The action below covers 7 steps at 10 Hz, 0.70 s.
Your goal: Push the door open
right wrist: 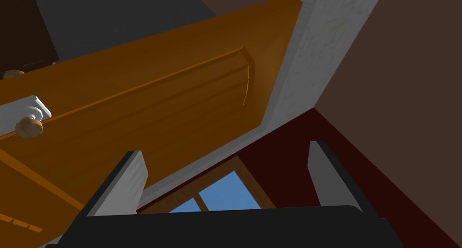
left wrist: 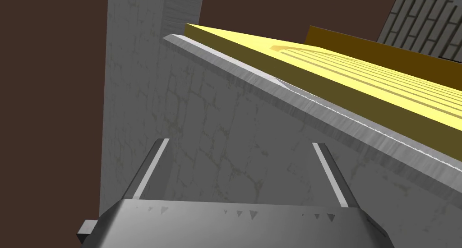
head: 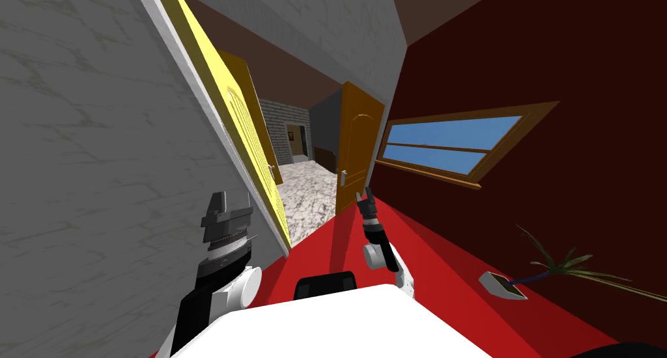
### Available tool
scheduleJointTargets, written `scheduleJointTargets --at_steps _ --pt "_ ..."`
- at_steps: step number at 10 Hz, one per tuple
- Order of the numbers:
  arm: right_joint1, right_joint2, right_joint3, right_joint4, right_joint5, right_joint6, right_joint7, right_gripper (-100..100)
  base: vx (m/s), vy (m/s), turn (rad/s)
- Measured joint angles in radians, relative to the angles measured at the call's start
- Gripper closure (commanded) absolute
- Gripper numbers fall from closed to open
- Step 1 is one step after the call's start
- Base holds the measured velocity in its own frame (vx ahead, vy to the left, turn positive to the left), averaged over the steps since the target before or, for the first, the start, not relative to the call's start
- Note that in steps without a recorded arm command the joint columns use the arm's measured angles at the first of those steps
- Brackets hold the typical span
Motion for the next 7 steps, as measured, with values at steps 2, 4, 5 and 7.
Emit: scheduleJointTargets --at_steps 2,4,5,7 --pt "-0.022 -0.010 0.009 0.039 0.004 0.009 -0.008 -100 0.093 -0.100 0.076" --pt "-0.047 -0.019 0.018 0.083 0.008 0.019 -0.015 -100 0.090 -0.111 0.078" --pt "-0.060 -0.027 0.020 0.103 0.008 0.024 -0.020 -100 0.067 -0.111 0.084" --pt "-0.086 -0.035 0.029 0.155 0.013 0.027 -0.027 -100 0.064 -0.104 0.070"
